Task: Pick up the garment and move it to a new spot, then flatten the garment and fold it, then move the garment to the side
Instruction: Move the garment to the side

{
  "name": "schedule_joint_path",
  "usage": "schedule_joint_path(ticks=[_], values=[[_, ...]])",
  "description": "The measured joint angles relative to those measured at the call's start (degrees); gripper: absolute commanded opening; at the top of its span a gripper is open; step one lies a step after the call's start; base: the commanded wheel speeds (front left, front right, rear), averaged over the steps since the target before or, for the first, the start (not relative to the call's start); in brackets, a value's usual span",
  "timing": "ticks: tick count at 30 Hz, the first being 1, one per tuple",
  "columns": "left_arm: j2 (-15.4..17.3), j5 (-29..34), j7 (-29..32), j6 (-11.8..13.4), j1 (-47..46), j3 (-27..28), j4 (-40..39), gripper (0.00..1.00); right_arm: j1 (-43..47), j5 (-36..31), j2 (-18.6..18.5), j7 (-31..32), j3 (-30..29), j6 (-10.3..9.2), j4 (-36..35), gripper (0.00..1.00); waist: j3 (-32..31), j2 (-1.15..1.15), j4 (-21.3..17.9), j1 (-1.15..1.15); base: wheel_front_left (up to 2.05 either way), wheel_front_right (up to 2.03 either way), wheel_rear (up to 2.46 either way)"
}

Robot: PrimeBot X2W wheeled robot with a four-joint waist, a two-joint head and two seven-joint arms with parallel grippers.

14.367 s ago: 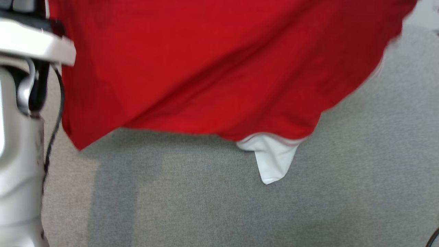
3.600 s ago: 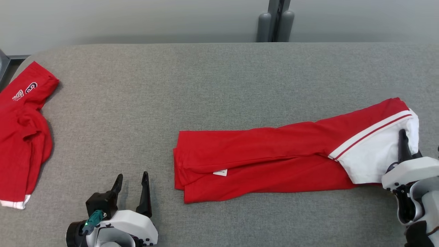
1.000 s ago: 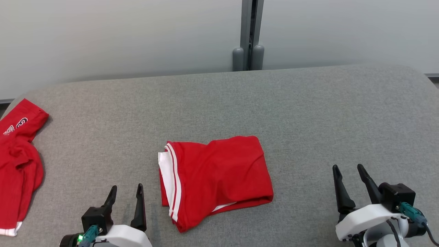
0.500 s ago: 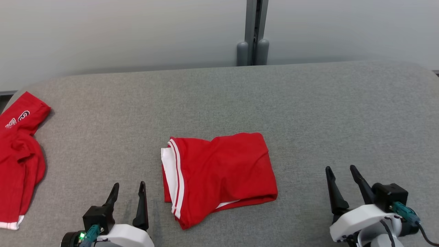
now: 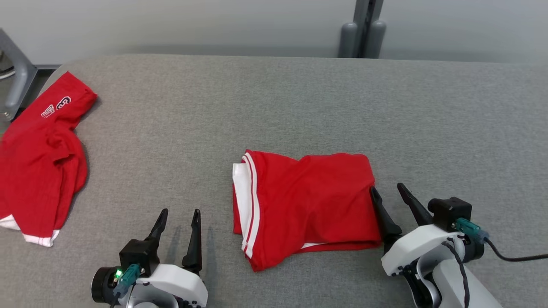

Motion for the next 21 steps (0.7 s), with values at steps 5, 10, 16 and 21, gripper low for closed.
schedule_joint_path(ticks=[5, 10, 16, 21], values=[[0.0, -0.5, 0.0, 0.1, -0.3, -0.7, -0.1, 1.00, -3.0, 5.1, 0.0, 0.0, 1.5, 0.00, 6.1, 1.00, 1.3, 0.00, 2.7, 0.00, 0.00, 0.00, 0.00], [0.0, -0.6, 0.0, 0.2, -0.3, -0.7, -0.2, 1.00, -5.7, 9.9, -0.3, -0.2, 5.2, 0.00, 11.6, 0.10, 2.1, 0.00, 4.1, 0.00, 0.00, 0.00, 0.00], [0.0, -0.5, 0.0, 0.4, -0.3, -0.3, -0.5, 1.00, -6.5, 10.5, 0.2, -0.2, 3.5, 0.02, 11.6, 0.00, 2.0, 0.00, 3.1, 0.00, 0.00, 0.00, 0.00], [0.0, 0.2, 0.0, 0.0, -0.2, 0.5, -0.6, 1.00, -5.3, 10.0, 0.0, -0.1, 2.3, 0.01, 9.5, 0.00, 1.4, 0.00, -0.4, 0.00, 0.00, 0.00, 0.00]])
